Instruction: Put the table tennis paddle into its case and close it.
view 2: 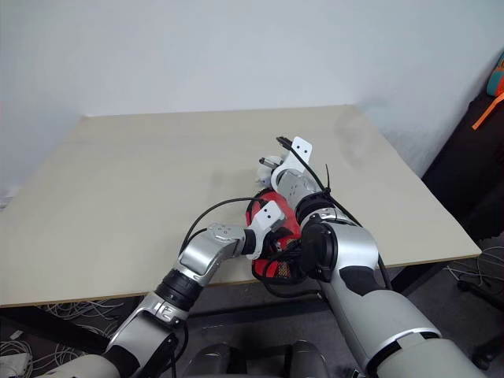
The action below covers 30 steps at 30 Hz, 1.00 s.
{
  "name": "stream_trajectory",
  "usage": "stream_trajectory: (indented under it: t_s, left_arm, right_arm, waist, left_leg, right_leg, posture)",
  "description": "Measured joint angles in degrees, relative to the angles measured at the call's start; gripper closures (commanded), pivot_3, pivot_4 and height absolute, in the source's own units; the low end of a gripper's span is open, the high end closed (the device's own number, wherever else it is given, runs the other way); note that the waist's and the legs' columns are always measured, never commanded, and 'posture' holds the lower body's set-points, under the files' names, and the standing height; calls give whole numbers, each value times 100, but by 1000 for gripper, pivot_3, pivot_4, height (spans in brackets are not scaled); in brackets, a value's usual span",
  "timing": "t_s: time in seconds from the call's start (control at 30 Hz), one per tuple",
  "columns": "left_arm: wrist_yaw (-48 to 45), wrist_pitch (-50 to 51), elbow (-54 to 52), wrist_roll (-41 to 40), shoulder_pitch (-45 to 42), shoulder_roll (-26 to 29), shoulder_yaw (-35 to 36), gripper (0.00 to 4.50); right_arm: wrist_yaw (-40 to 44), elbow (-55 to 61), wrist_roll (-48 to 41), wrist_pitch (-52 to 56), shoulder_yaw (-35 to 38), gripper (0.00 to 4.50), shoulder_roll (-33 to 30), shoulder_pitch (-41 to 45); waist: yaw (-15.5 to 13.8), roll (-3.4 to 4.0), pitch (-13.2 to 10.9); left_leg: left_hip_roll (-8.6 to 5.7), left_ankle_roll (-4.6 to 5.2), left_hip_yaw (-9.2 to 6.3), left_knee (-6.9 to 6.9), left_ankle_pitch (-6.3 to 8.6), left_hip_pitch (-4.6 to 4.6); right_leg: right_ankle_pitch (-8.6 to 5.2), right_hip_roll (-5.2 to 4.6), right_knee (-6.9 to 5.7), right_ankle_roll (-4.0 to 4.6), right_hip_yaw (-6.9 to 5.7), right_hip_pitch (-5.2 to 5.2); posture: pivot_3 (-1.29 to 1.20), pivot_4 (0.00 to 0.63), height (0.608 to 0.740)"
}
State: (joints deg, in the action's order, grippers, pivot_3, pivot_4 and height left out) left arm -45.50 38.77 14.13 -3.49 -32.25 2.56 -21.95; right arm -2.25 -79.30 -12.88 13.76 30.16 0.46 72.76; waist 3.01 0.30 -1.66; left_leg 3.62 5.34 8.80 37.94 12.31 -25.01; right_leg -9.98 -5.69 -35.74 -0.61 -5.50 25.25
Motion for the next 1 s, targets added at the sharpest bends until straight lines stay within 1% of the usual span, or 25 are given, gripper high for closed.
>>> stream_trajectory:
  t_s: [0.33, 0.67, 1.0]
  left_arm:
    - [72, 325, -424, -177, 158, 167, -6, 773]
    - [-71, 617, -851, -427, 280, 639, 20, 773]
    - [23, 820, -901, -617, 310, 675, 47, 773]
  right_arm:
    - [116, -47, -10, -408, 67, 4475, -37, 84]
    - [39, -152, 123, -537, 53, 4475, -382, 132]
    - [-3, -152, 171, -552, 96, 4475, -708, -18]
  waist:
    - [3, 1, -1]
    - [-6, 5, -3]
    - [-13, 7, -4]
  left_leg:
    - [0, -1, 0, -2, 0, 0]
    - [-1, -2, 2, -2, -1, 0]
    - [-3, -5, 3, -1, -3, 0]
  right_leg:
    - [0, 1, 0, 0, 1, 2]
    - [-2, -2, 0, 4, 2, 2]
    - [-2, -3, 0, 3, 3, 0]
  posture:
    - [0, 0, 740]
    - [0, 0, 740]
    - [0, 0, 740]
